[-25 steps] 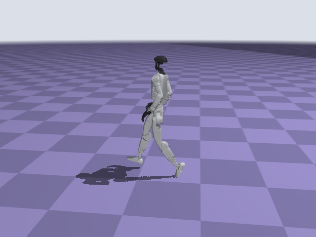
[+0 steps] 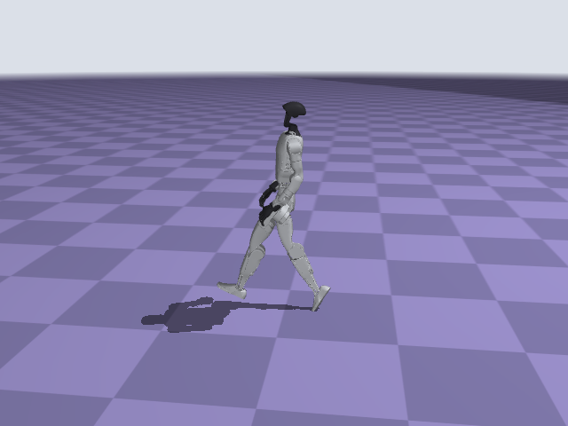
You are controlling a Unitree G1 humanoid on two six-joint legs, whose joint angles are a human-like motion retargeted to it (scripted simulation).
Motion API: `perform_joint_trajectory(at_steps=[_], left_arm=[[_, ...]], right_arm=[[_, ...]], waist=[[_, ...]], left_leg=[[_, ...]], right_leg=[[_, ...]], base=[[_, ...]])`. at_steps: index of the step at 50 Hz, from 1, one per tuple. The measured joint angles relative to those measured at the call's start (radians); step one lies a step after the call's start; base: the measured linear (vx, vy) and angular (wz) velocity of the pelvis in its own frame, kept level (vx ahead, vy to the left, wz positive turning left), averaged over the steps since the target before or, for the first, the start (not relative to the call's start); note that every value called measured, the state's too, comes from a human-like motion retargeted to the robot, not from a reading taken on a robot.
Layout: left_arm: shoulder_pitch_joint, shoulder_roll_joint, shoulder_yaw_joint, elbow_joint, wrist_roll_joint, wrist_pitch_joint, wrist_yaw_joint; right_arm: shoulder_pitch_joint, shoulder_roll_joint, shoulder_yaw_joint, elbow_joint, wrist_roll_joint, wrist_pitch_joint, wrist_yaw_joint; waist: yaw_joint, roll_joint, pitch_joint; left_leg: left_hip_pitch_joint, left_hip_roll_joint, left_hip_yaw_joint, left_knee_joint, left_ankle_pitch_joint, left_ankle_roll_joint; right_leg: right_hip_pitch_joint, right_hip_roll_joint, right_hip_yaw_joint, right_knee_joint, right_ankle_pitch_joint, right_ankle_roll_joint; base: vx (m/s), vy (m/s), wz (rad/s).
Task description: Walk run
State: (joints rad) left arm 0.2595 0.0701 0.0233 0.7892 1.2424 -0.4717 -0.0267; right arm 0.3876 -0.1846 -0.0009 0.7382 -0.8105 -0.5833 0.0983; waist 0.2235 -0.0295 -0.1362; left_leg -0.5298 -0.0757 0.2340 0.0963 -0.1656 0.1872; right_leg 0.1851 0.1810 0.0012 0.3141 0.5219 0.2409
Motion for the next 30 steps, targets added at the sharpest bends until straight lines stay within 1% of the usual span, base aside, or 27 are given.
perform_joint_trajectory(at_steps=[1,2,3,4,5,7,8,9,10,12,13,15,17,18,20,22,23,25,26,27,28,30], left_arm=[[-0.001,0.003,-0.001,-0.008,-0.021,-0.009,-0.018],[0.002,0.007,0.000,-0.015,-0.040,-0.019,-0.035],[0.013,0.014,0.004,-0.022,-0.057,-0.028,-0.052],[0.020,0.013,0.024,-0.013,-0.061,-0.046,-0.060],[0.025,0.009,0.052,0.002,-0.058,-0.067,-0.064],[0.014,-0.006,0.127,0.039,-0.061,-0.081,-0.091],[0.016,-0.021,0.105,0.052,-0.071,-0.049,-0.096],[0.019,-0.029,0.085,0.061,-0.082,-0.031,-0.098],[0.024,-0.033,0.068,0.069,-0.095,-0.021,-0.098],[0.034,-0.035,0.059,0.099,-0.094,-0.026,-0.075],[0.036,-0.035,0.054,0.117,-0.086,-0.015,-0.058],[0.033,-0.020,0.022,0.156,-0.088,-0.002,-0.056],[0.016,-0.002,-0.010,0.197,-0.106,-0.004,-0.095],[0.006,0.009,-0.018,0.215,-0.115,-0.005,-0.120],[-0.010,0.033,-0.034,0.240,-0.123,-0.006,-0.165],[-0.033,0.060,-0.048,0.259,-0.132,-0.020,-0.213],[-0.047,0.075,-0.056,0.267,-0.140,-0.034,-0.241],[-0.057,0.097,-0.064,0.265,-0.128,-0.055,-0.281],[-0.049,0.101,-0.045,0.254,-0.107,-0.062,-0.295],[-0.045,0.101,-0.024,0.248,-0.080,-0.067,-0.305],[-0.046,0.094,0.001,0.249,-0.043,-0.068,-0.304],[-0.061,0.045,0.064,0.279,0.006,-0.037,-0.282]], right_arm=[[0.002,0.001,0.005,-0.005,0.011,-0.004,-0.004],[0.006,0.005,0.010,-0.010,0.021,-0.006,0.002],[0.013,0.012,0.016,-0.013,0.031,-0.003,0.025],[0.011,0.027,0.015,0.000,0.019,0.003,0.064],[0.004,0.046,0.010,0.021,-0.003,0.011,0.111],[-0.020,0.061,-0.025,0.051,-0.037,0.067,0.216],[-0.026,0.072,-0.027,0.049,-0.030,0.098,0.237],[-0.025,0.069,-0.030,0.033,-0.017,0.103,0.225],[-0.020,0.059,-0.032,0.010,-0.001,0.095,0.196],[-0.010,0.062,-0.044,-0.025,0.021,0.039,0.087],[-0.007,0.071,-0.052,-0.034,0.035,0.007,0.039],[0.000,0.075,-0.064,-0.054,0.068,-0.049,-0.034],[0.005,0.056,-0.052,-0.066,0.076,-0.078,-0.088],[0.005,0.043,-0.040,-0.068,0.069,-0.082,-0.107],[0.005,0.019,-0.011,-0.071,0.045,-0.080,-0.123],[-0.008,-0.004,0.022,-0.064,0.019,-0.053,-0.129],[-0.018,-0.012,0.037,-0.057,0.007,-0.036,-0.120],[-0.025,-0.013,0.044,-0.046,0.000,-0.025,-0.053],[-0.025,0.000,0.041,-0.042,-0.001,-0.012,-0.019],[-0.025,0.018,0.029,-0.035,-0.002,0.004,0.010],[-0.028,0.048,0.002,-0.026,-0.005,0.022,0.027],[-0.050,0.089,-0.066,0.001,0.046,0.040,0.067]], waist=[[0.005,0.004,0.009],[-0.007,0.000,0.012],[-0.053,-0.021,0.000],[-0.082,-0.014,-0.008],[-0.104,0.006,-0.015],[-0.128,0.035,-0.016],[-0.117,0.062,-0.025],[-0.119,0.079,-0.028],[-0.127,0.089,-0.027],[-0.175,0.091,-0.021],[-0.188,0.089,-0.020],[-0.234,0.099,-0.022],[-0.286,0.093,-0.005],[-0.311,0.087,0.009],[-0.352,0.082,0.033],[-0.376,0.075,0.046],[-0.395,0.065,0.053],[-0.425,0.036,0.050],[-0.399,0.035,0.039],[-0.376,0.036,0.033],[-0.356,0.042,0.037],[-0.330,0.039,0.050]], left_leg=[[-0.005,0.020,0.028,0.072,0.114,0.041],[-0.016,0.020,0.008,0.158,0.182,0.070],[-0.042,-0.016,-0.109,0.273,0.160,0.073],[-0.073,-0.043,-0.219,0.369,0.132,0.075],[-0.106,-0.067,-0.325,0.455,0.100,0.075],[-0.078,0.056,-0.159,0.568,-0.008,0.075],[-0.030,0.088,-0.135,0.553,-0.039,0.075],[0.008,0.080,-0.142,0.527,-0.050,0.075],[0.041,0.051,-0.165,0.495,-0.050,0.075],[0.120,0.029,-0.152,0.387,0.005,0.064],[0.162,0.032,-0.123,0.324,0.043,0.057],[0.259,0.019,-0.100,0.205,0.097,0.046],[0.349,-0.016,-0.124,0.125,0.128,0.030],[0.390,-0.031,-0.142,0.098,0.131,0.026],[0.465,-0.030,-0.151,0.061,0.102,0.021],[0.528,-0.033,-0.156,0.047,0.035,0.039],[0.552,-0.050,-0.180,0.060,-0.001,0.052],[0.574,-0.081,-0.235,0.120,-0.059,0.040],[0.564,-0.078,-0.220,0.166,-0.051,0.017],[0.550,-0.073,-0.209,0.220,-0.023,-0.007],[0.531,-0.064,-0.209,0.294,0.045,-0.033],[0.473,-0.017,-0.166,0.447,0.225,-0.091]], right_leg=[[-0.021,0.020,-0.019,0.135,0.001,0.012],[-0.049,0.046,-0.044,0.263,0.002,0.018],[-0.092,0.080,-0.083,0.375,0.002,0.008],[-0.130,0.135,-0.058,0.445,-0.011,0.010],[-0.166,0.202,-0.002,0.494,-0.030,0.017],[-0.268,0.190,0.070,0.648,-0.215,-0.031],[-0.321,0.168,0.062,0.653,-0.263,-0.081],[-0.369,0.121,0.048,0.642,-0.316,-0.118],[-0.416,0.063,0.031,0.625,-0.370,-0.148],[-0.471,-0.054,0.014,0.504,-0.460,-0.158],[-0.488,-0.085,0.030,0.417,-0.484,-0.152],[-0.508,-0.104,0.082,0.207,-0.508,-0.127],[-0.502,-0.145,0.156,-0.001,-0.535,-0.083],[-0.496,-0.172,0.187,-0.088,-0.557,-0.082],[-0.493,-0.201,0.254,-0.205,-0.599,-0.107],[-0.486,-0.209,0.332,-0.248,-0.597,-0.102],[-0.489,-0.223,0.312,-0.243,-0.553,-0.071],[-0.492,-0.266,0.226,-0.202,-0.396,-0.049],[-0.485,-0.249,0.195,-0.188,-0.459,-0.115],[-0.475,-0.229,0.189,-0.174,-0.510,-0.161],[-0.462,-0.205,0.231,-0.157,-0.534,-0.169],[-0.425,-0.227,0.199,-0.162,-0.565,-0.171]], base=[[1.47,-0.63,0.07],[1.77,-1.05,0.81],[1.86,-0.90,1.01],[1.65,-0.42,0.73],[1.18,0.06,-0.12],[1.05,0.04,-0.58],[0.98,-0.01,-0.52],[0.87,0.01,-0.29],[0.75,-0.01,0.16],[0.79,-0.09,0.39],[0.86,-0.17,0.50],[0.73,-0.15,0.98],[0.65,-0.20,1.28],[0.69,-0.29,1.15],[0.63,-0.31,0.98],[0.64,-0.35,0.89],[0.78,-0.42,1.17],[0.73,-0.38,0.92],[0.69,-0.45,-0.09],[0.71,-0.58,-0.38],[0.61,-0.51,0.26],[0.47,-0.30,0.78]])
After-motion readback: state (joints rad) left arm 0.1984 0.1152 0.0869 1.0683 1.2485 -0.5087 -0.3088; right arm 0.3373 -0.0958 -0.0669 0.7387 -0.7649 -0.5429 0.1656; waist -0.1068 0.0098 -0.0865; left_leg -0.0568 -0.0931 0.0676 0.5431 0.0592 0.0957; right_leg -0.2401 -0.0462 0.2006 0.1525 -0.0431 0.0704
